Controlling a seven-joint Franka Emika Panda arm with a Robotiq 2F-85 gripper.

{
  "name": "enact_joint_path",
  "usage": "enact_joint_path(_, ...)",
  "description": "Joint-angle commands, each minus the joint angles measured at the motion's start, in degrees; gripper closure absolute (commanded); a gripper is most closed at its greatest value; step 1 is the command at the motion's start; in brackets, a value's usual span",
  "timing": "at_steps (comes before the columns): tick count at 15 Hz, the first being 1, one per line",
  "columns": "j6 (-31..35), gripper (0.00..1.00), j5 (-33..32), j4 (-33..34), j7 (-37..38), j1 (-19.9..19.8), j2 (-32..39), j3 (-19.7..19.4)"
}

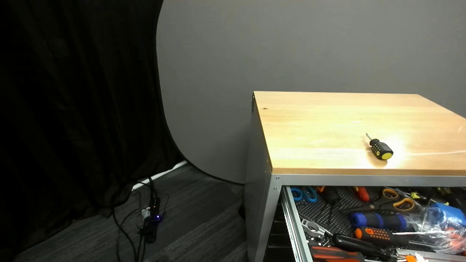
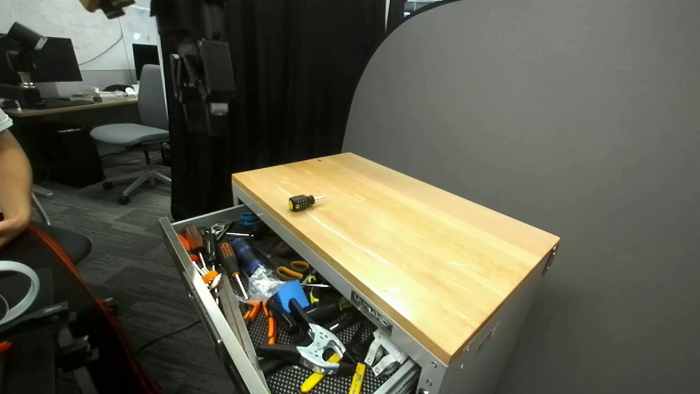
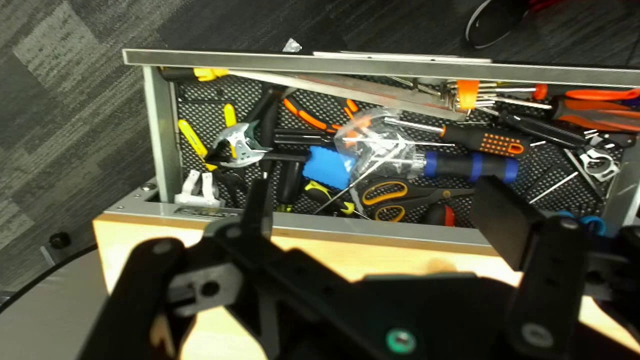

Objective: Put the screwdriver inside the open drawer and close the drawer

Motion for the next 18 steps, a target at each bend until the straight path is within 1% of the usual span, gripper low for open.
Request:
enact_joint_path(1,2.98,0.00,-1.49,9.16,5.70,1.32,12.22,2.31)
enact_joint_path(3,4.15,0.00,-2.20,13.30,8.00,2.19,17.88,2.47)
enact_joint_path(5,5.12,0.00,-2.12,17.06,9.65,3.23,22.87,1.81)
enact_joint_path(8,6.58,0.00,-0.65,22.03,8.78,4.36,29.76,0.69)
enact_joint_path(15,12.68,0.00,3.43,28.48,8.72,6.85,40.73,-1.15)
enact_joint_path(18,16.31,0.00,2.27,29.64,11.53,9.03,43.08,-2.60)
